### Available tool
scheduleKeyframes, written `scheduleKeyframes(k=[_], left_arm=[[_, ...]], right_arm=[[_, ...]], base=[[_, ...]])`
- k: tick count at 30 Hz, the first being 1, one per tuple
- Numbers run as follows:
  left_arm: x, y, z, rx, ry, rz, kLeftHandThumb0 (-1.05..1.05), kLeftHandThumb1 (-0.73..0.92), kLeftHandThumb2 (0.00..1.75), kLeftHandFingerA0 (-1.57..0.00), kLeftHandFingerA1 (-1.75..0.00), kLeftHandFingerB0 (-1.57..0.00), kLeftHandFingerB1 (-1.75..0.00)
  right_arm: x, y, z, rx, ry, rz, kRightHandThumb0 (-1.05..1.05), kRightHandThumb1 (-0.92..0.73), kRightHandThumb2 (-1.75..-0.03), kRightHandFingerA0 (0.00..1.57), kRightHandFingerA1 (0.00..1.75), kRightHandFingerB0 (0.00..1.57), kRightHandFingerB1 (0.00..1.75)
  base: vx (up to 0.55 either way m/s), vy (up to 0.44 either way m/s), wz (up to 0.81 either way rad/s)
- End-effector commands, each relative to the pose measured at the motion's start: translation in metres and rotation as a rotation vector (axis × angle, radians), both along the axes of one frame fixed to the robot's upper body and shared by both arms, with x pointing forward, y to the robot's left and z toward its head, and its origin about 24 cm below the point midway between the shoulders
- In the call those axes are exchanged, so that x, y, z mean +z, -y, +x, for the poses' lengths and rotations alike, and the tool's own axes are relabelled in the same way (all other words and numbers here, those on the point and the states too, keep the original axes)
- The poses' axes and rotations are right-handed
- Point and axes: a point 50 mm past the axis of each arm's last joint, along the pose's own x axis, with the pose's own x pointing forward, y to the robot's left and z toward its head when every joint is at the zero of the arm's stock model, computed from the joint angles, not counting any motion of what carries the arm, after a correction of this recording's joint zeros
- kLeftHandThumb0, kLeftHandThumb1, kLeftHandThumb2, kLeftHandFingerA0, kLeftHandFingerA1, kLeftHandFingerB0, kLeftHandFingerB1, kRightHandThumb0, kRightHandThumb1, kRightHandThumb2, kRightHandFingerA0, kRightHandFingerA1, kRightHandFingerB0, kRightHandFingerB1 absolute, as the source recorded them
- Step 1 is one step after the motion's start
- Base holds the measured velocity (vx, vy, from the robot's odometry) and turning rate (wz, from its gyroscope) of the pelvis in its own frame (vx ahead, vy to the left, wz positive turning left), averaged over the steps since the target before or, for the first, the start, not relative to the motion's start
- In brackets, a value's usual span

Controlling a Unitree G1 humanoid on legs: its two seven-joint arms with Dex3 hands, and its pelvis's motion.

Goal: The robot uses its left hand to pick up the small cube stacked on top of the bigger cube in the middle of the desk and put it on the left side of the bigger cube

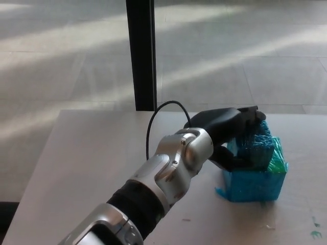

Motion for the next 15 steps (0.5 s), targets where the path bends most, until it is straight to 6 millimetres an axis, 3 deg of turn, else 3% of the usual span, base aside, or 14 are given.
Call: scheduleKeyframes(k=[1,4,5,6,7,8,9,10,11,12,13,14,15], left_arm=[[-0.031,0.004,-0.012,0.008,-0.011,-0.040,-0.23,0.60,0.57,-0.69,-0.84,-0.79,-0.71],[-0.038,0.001,-0.014,0.032,-0.050,-0.014,-0.24,0.62,0.57,-0.68,-0.86,-0.76,-0.67],[-0.039,0.000,-0.014,0.036,-0.048,-0.013,-0.21,0.62,0.62,-0.69,-0.96,-0.75,-0.73],[-0.039,0.000,-0.014,0.039,-0.049,-0.003,-0.23,0.65,0.63,-0.68,-0.97,-0.72,-0.70],[-0.040,-0.002,-0.013,0.040,-0.042,0.012,-0.19,0.67,0.66,-0.66,-1.36,-0.66,-1.16],[-0.041,-0.003,-0.013,0.036,-0.027,0.012,-0.19,0.67,0.66,-0.66,-1.36,-0.66,-1.16],[-0.040,-0.005,-0.012,0.034,-0.011,-0.008,-0.18,0.67,0.66,-0.68,-1.47,-0.68,-1.33],[-0.036,-0.007,-0.009,0.046,-0.024,-0.005,-0.18,0.65,0.70,-0.71,-1.37,-0.72,-1.18],[-0.024,-0.009,-0.005,0.046,-0.011,-0.012,-0.18,0.62,0.69,-0.69,-1.14,-0.73,-0.77],[-0.020,-0.010,-0.003,0.045,-0.005,-0.015,-0.18,0.62,0.69,-0.69,-1.14,-0.73,-0.77],[-0.013,-0.011,-0.001,0.052,0.015,-0.040,-0.17,0.60,0.64,-0.72,-0.94,-0.75,-0.69],[-0.005,-0.014,0.002,0.061,0.042,-0.071,-0.17,0.60,0.64,-0.72,-0.94,-0.75,-0.69],[0.004,-0.017,0.006,0.070,0.059,-0.104,-0.17,0.66,0.64,-0.69,-1.48,-0.68,-1.16]], right_arm=[[0.011,0.004,0.007,0.040,0.041,-0.048,-0.51,-0.27,-0.98,0.85,0.96,0.68,0.77],[0.007,0.003,0.004,0.026,0.031,-0.042,-0.50,-0.26,-0.98,0.87,0.97,0.69,0.77],[0.007,0.003,0.004,0.027,0.036,-0.034,-0.51,-0.30,-0.94,0.83,0.98,0.70,0.72],[0.007,0.003,0.004,0.023,0.040,-0.028,-0.50,-0.31,-1.01,0.85,0.94,0.69,0.78],[0.006,0.002,0.003,0.013,0.045,-0.018,-0.50,-0.30,-1.01,0.84,0.94,0.68,0.78],[0.006,0.002,0.002,0.010,0.047,-0.013,-0.50,-0.30,-1.01,0.84,0.94,0.68,0.78],[0.005,0.002,0.002,0.015,0.046,-0.016,-0.52,-0.28,-0.96,0.85,1.00,0.71,0.74],[0.005,0.002,0.002,0.017,0.045,-0.019,-0.51,-0.29,-0.95,0.85,1.00,0.70,0.74],[0.005,0.003,0.002,0.017,0.044,-0.024,-0.49,-0.32,-1.02,0.85,0.95,0.68,0.78],[0.006,0.003,0.001,0.017,0.043,-0.027,-0.49,-0.32,-1.02,0.85,0.95,0.68,0.78],[0.006,0.003,0.001,0.024,0.042,-0.032,-0.47,-0.28,-1.00,0.82,0.98,0.68,0.74],[0.006,0.002,0.002,0.034,0.041,-0.038,-0.47,-0.28,-1.00,0.82,0.98,0.68,0.74],[0.006,0.002,0.001,0.039,0.042,-0.038,-0.46,-0.28,-1.01,0.83,0.94,0.65,0.77]], base=[[0.00,0.000,0.00],[0.00,0.000,0.00],[0.00,0.000,0.00],[0.00,0.000,0.00],[0.00,0.000,0.00],[0.00,0.000,0.00],[0.00,0.000,0.00],[0.00,0.000,0.00],[0.00,0.000,0.00],[0.00,0.000,0.00],[0.00,0.000,0.00],[0.00,0.000,0.00],[0.00,0.000,0.00]])
